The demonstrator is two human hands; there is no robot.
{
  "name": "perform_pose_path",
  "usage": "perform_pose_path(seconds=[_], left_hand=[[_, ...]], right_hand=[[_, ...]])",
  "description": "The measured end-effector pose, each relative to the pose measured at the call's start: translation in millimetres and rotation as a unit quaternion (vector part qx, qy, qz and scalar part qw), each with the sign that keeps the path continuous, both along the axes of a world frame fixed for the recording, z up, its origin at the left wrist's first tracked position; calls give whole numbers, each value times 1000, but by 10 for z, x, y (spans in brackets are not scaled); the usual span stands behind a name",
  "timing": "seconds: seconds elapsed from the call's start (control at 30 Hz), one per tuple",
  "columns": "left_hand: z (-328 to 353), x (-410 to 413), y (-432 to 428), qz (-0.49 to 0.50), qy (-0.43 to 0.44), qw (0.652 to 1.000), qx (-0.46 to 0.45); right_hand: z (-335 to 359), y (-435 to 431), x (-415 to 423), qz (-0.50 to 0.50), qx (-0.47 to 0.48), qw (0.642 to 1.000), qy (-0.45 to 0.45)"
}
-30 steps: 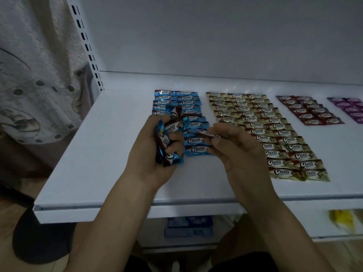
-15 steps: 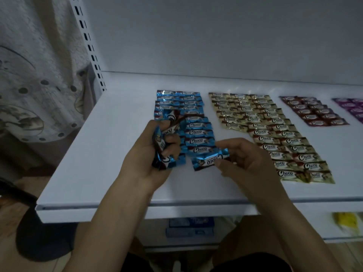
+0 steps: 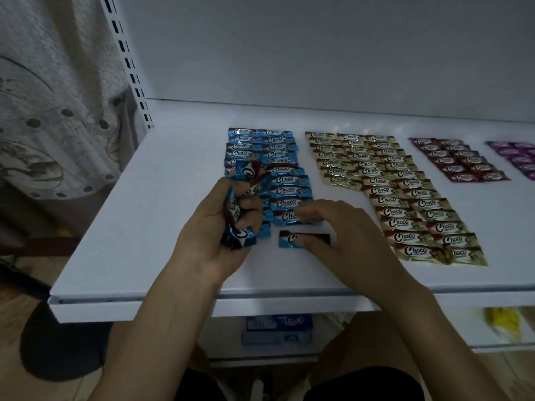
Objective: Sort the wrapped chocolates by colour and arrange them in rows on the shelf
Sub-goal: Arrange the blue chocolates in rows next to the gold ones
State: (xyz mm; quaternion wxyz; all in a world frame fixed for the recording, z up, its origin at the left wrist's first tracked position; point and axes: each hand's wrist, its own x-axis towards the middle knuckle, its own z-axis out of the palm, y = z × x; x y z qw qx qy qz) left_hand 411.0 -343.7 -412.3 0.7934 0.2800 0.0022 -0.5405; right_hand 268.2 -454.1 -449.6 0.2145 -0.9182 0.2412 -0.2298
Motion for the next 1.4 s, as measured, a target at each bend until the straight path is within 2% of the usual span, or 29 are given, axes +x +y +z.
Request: perform_pose_path(seconds=[0.17, 0.4, 0.47, 0.53, 0.6, 0.63, 0.7, 0.83, 0.9, 1.0, 1.1, 1.17, 1.3, 1.4], left_hand=[[-25, 22, 11, 7, 3, 1000, 2], [-30, 36, 62, 4, 5, 1000, -11], [-33, 38, 68, 6, 8, 1000, -5], [-40, 26, 65, 3, 7, 1000, -5], [-44, 13, 75, -2, -1, 1000, -7], [-45, 11, 85, -3, -7, 1000, -10], [-42, 27, 116, 2, -17, 1000, -17], [-36, 112, 215, 15, -42, 999, -14], [-59, 184, 262, 24, -34, 999, -18], [-97, 316, 343, 77, -67, 995, 3], [-161, 423, 412, 144, -197, 966, 87], [-187, 432, 449, 154, -249, 949, 116], [-190, 377, 468, 137, -312, 932, 123], [-206, 402, 471, 138, -306, 935, 112]], right_hand=[[-56, 7, -49, -1, -91, 996, 18], [-141, 10, 85, -30, -118, 992, -31], [-79, 59, 105, -26, -42, 994, -96], [83, 149, 177, -5, 122, 978, -167], [261, 264, 294, 33, 307, 928, -207], [318, 312, 351, 45, 360, 906, -220], [380, 392, 472, 53, 390, 888, -236], [354, 471, 635, 31, 404, 882, -238], [345, 472, 670, 8, 430, 868, -249], [372, 473, 674, -5, 461, 845, -272], [364, 489, 622, -7, 431, 863, -263], [336, 483, 558, -11, 401, 878, -263], [339, 446, 453, -15, 339, 906, -253], [294, 463, 386, -20, 305, 925, -227]])
